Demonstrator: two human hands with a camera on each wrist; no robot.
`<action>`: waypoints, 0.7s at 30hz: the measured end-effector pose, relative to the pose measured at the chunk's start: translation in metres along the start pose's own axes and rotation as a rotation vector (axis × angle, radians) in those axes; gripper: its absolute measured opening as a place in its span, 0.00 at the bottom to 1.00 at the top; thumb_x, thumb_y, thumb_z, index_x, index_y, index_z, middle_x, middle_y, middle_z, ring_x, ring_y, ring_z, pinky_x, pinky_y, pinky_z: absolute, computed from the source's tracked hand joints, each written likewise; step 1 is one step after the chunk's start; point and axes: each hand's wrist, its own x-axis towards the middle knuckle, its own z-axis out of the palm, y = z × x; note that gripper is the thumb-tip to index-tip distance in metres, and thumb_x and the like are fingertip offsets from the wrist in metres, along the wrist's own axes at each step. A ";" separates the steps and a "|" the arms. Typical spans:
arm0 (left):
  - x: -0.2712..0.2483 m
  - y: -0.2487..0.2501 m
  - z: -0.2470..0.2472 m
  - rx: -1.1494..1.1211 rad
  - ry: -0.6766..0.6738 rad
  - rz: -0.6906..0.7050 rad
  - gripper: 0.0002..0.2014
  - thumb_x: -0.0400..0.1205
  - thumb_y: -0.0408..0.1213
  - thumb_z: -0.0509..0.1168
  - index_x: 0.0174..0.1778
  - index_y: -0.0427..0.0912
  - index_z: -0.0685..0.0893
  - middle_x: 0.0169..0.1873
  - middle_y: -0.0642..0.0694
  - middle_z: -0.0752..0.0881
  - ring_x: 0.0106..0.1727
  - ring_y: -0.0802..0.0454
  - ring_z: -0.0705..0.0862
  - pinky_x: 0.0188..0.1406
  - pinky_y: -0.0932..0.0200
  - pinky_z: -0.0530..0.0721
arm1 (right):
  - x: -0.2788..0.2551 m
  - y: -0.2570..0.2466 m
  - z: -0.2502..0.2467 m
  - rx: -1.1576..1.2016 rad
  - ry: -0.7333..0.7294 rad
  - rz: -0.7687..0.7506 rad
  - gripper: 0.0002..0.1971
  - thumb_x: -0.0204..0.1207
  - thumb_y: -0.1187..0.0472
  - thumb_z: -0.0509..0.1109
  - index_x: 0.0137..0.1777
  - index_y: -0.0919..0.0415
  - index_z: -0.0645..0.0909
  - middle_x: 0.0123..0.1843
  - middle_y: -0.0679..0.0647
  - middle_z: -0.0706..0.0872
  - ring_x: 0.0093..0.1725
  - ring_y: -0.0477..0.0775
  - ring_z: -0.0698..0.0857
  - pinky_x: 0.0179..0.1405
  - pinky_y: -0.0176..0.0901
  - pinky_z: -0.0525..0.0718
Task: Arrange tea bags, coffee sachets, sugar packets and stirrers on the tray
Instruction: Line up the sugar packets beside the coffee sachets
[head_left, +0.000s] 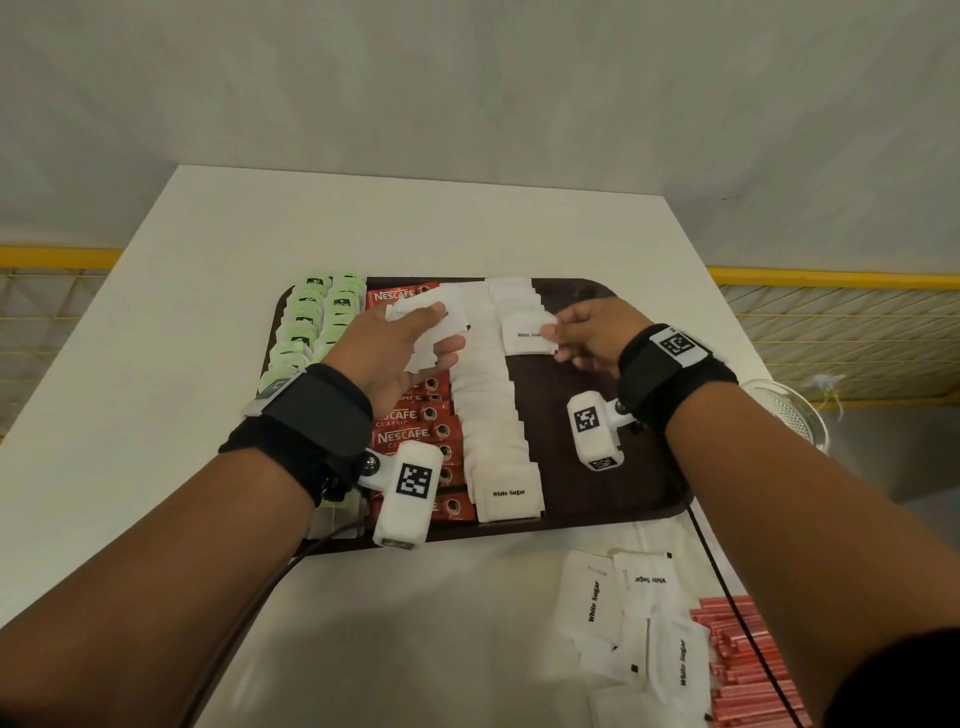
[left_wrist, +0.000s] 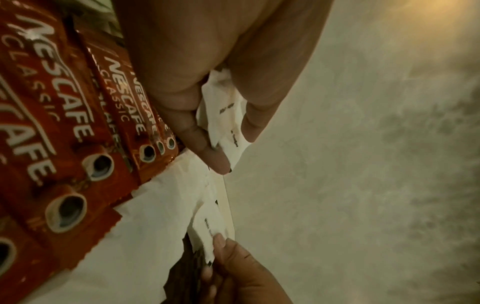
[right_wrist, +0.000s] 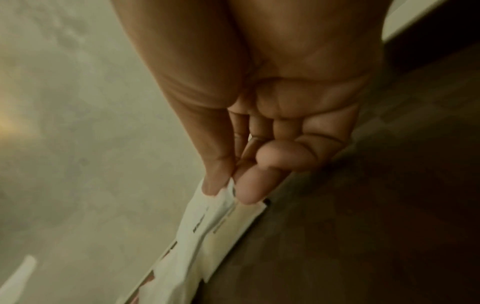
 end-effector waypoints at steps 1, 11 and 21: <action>0.000 0.000 -0.002 0.001 0.000 -0.004 0.23 0.82 0.33 0.71 0.73 0.35 0.75 0.64 0.33 0.85 0.47 0.43 0.91 0.38 0.55 0.90 | 0.002 0.002 0.000 -0.027 -0.006 0.030 0.14 0.73 0.62 0.78 0.55 0.64 0.82 0.35 0.55 0.87 0.28 0.45 0.84 0.23 0.34 0.79; -0.004 0.001 -0.004 0.005 -0.046 -0.070 0.09 0.86 0.28 0.61 0.61 0.36 0.80 0.57 0.33 0.88 0.49 0.41 0.92 0.39 0.52 0.92 | 0.000 -0.011 0.011 -0.186 0.062 0.130 0.10 0.73 0.61 0.78 0.45 0.60 0.78 0.32 0.58 0.84 0.24 0.48 0.80 0.22 0.36 0.79; -0.007 -0.006 0.013 0.141 -0.216 -0.030 0.16 0.85 0.30 0.66 0.69 0.36 0.80 0.57 0.37 0.90 0.53 0.39 0.91 0.44 0.56 0.91 | -0.021 -0.031 0.031 -0.061 -0.222 -0.150 0.14 0.74 0.53 0.77 0.52 0.63 0.84 0.43 0.56 0.85 0.38 0.49 0.82 0.36 0.40 0.82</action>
